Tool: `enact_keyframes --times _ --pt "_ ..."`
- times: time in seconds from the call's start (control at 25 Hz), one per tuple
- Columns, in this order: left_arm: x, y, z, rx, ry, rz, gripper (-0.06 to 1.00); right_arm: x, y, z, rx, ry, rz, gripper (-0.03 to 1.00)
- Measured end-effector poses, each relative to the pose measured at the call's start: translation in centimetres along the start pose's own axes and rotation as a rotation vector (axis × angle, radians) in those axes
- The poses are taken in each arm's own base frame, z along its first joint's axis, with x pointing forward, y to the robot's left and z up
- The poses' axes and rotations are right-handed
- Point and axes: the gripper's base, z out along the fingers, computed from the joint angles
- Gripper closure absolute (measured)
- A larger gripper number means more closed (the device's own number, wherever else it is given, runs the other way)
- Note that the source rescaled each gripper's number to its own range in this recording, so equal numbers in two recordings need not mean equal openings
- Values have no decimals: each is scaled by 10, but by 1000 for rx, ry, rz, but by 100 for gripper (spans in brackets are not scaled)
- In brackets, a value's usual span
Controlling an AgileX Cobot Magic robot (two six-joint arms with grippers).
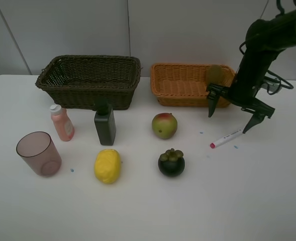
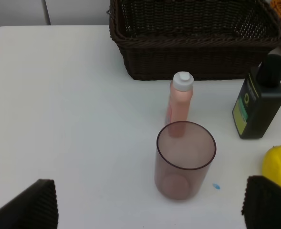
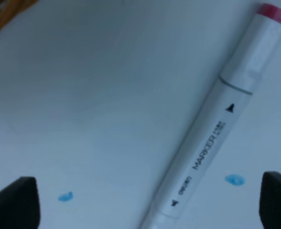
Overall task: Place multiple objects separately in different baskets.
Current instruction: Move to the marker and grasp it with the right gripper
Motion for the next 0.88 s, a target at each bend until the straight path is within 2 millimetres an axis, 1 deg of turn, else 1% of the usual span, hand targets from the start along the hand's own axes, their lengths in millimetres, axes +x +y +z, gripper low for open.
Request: enact_keyframes --times 0.16,0.32,0.48,0.68,0.88 --pt "0 0 0 0 0 0 -6 0 -6 11 -31 -6 25 -3" --pt "0 0 0 0 0 0 -6 -1 -16 19 -35 14 71 -3" --pt "0 0 0 0 0 0 -6 -2 -17 20 -48 15 93 -3" --pt "0 0 0 0 0 0 -6 -2 -15 20 -69 23 179 -3" --pt "0 0 0 0 0 0 -6 -6 -21 20 -26 -8 187 -3"
